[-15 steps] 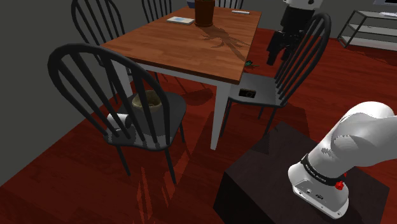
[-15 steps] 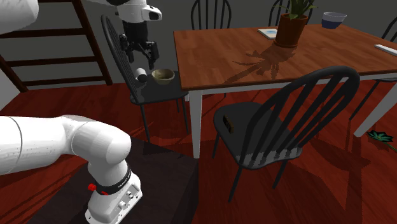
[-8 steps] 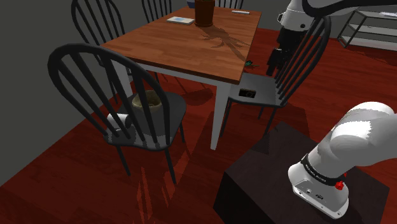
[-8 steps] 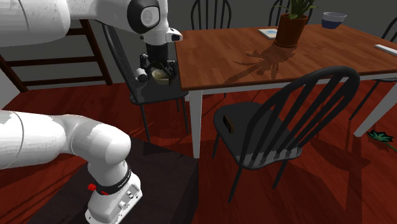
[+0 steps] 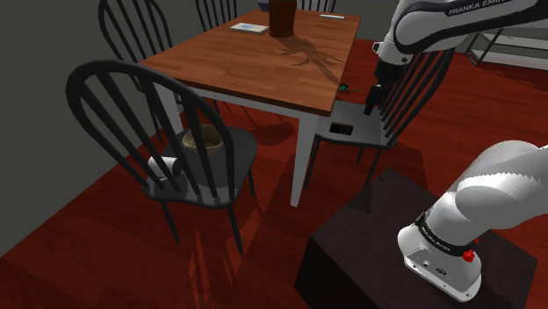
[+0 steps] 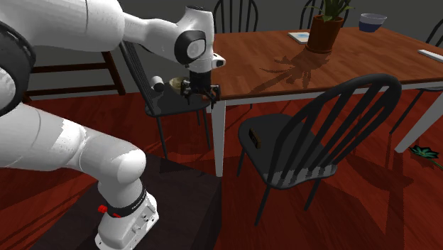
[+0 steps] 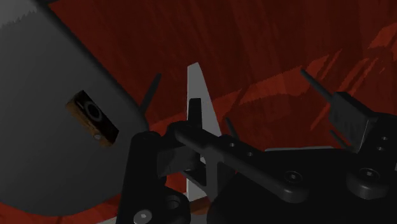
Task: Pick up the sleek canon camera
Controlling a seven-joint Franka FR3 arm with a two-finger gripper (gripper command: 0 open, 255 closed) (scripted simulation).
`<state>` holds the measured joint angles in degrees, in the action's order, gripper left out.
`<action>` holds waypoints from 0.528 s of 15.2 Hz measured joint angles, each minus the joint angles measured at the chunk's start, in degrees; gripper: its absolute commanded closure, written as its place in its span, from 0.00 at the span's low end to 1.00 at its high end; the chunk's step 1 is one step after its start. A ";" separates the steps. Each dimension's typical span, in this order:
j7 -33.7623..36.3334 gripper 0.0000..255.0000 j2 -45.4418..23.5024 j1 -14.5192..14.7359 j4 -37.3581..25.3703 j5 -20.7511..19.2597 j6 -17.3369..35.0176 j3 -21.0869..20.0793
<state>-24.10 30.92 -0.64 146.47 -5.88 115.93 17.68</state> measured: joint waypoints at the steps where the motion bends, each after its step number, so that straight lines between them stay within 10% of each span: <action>1: -1.82 0.00 -2.07 0.17 -0.32 -0.17 1.85 1.15; 8: -15.98 0.00 -16.92 1.97 -4.10 1.91 13.22 8.83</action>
<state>-40.08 14.00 1.32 142.37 -3.97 129.15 26.50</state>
